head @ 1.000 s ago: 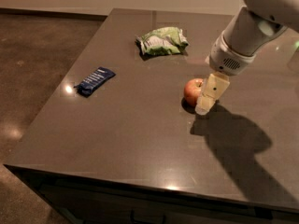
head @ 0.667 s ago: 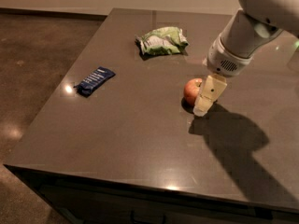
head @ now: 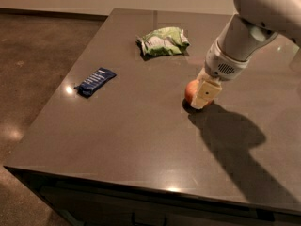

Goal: Move apple near green jalapeno chip bag

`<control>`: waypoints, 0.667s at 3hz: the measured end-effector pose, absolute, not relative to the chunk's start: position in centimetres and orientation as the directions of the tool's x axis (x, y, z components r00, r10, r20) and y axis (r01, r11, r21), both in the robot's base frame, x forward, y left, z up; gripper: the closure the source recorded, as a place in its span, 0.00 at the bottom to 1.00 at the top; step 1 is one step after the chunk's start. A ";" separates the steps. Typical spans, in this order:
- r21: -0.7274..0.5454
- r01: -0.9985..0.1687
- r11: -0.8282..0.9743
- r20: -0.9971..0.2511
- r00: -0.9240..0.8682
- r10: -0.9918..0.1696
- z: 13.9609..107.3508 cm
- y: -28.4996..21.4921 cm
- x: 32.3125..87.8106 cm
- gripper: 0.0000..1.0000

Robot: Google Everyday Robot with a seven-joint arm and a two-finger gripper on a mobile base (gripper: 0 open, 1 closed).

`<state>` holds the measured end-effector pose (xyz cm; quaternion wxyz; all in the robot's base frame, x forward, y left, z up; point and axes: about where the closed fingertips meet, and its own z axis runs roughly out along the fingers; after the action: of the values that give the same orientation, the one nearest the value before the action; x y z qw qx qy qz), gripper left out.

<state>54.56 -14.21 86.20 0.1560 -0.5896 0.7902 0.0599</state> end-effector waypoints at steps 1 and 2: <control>-0.096 -0.950 0.298 -0.314 -0.255 -0.914 86.8 -13.8 54.6 0.70; -0.121 -0.939 0.323 -0.306 -0.274 -0.912 88.6 -12.7 56.9 0.99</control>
Offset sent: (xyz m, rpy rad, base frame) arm 0.0342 0.0215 0.0427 -0.0405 -0.0480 -0.0457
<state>56.94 -12.72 88.56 0.1617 -0.5804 0.7970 0.0420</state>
